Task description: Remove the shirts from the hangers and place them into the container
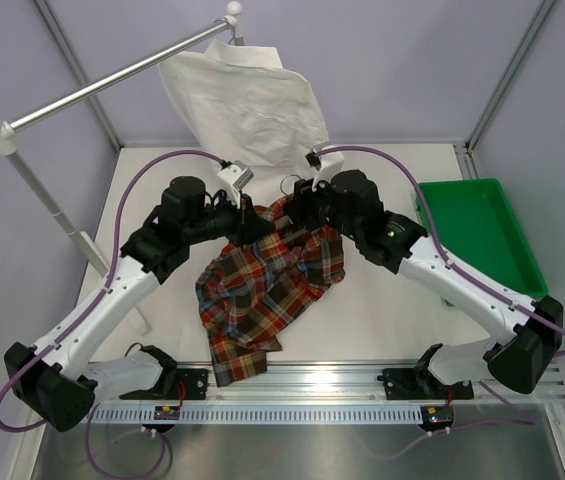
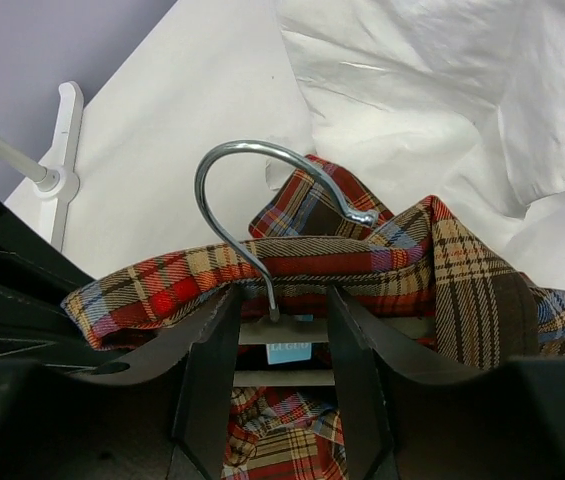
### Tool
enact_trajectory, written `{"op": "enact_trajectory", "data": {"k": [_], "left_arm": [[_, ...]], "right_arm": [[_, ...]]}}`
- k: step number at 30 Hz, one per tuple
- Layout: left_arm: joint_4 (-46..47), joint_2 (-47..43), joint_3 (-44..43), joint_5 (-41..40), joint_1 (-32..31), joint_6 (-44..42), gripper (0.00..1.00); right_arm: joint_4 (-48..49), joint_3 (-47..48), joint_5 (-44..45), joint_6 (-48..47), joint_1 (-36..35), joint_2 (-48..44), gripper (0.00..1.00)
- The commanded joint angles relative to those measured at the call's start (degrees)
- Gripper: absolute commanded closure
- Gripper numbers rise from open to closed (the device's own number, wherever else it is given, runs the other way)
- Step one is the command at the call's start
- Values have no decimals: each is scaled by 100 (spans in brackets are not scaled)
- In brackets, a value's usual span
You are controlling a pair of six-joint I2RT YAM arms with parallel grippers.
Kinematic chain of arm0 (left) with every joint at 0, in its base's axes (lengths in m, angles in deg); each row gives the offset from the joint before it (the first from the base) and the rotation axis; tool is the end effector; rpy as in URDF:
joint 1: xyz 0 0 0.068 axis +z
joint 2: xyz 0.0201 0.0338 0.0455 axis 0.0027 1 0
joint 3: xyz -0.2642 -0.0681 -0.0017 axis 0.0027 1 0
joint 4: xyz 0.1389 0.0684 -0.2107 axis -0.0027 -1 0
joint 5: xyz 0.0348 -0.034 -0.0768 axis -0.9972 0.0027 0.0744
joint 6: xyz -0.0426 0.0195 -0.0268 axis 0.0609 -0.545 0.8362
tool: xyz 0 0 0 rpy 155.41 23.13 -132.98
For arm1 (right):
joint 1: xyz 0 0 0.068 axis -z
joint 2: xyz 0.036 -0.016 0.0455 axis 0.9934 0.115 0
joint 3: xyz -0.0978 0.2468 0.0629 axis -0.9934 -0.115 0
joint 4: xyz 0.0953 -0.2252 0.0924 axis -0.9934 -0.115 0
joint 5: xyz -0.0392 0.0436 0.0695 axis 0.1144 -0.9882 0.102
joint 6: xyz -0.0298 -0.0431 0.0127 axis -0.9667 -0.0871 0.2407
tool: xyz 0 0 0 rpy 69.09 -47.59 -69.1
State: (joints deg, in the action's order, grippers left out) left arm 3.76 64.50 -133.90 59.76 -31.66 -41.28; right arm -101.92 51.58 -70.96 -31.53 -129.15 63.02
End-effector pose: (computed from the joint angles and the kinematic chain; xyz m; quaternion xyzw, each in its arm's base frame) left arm 0.2035 -0.1453 0.3686 0.2651 0.7684 -0.3833 0.4385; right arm 0.2203 0.2217 0.3816 -0.2093 0.7785 0.2541 0.5344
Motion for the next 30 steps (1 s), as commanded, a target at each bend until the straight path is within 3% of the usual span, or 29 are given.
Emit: {"op": "enact_trajectory", "data": {"k": [1,11,14,21,25,26,29,30], "left_arm": [[305,-226,-94,103,-27,-32,100],[410,-288,-41,165,-27,-6,100],[419,-305,-24,156,-27,-14,100],[445,-323,-15,121,-27,38,100],[384,-419,-59,-28,-27,73,75],[358,-455,-93,-98,-27,65,55],[235,-639,-155,-580,-36,91,26],[208,-683,-216,-678,-36,108,20]], "right_arm": [[315,216,15,-28,-91,55,52],[332,172,-47,7,-153,204,60],[323,154,-82,16,-161,213,69],[271,-47,163,-45,-162,-15,100],[332,-276,663,-124,-153,-366,100],[323,-311,743,-159,-153,-497,100],[306,-426,1042,-212,-162,-744,100],[297,-478,1130,-212,-153,-780,100]]}}
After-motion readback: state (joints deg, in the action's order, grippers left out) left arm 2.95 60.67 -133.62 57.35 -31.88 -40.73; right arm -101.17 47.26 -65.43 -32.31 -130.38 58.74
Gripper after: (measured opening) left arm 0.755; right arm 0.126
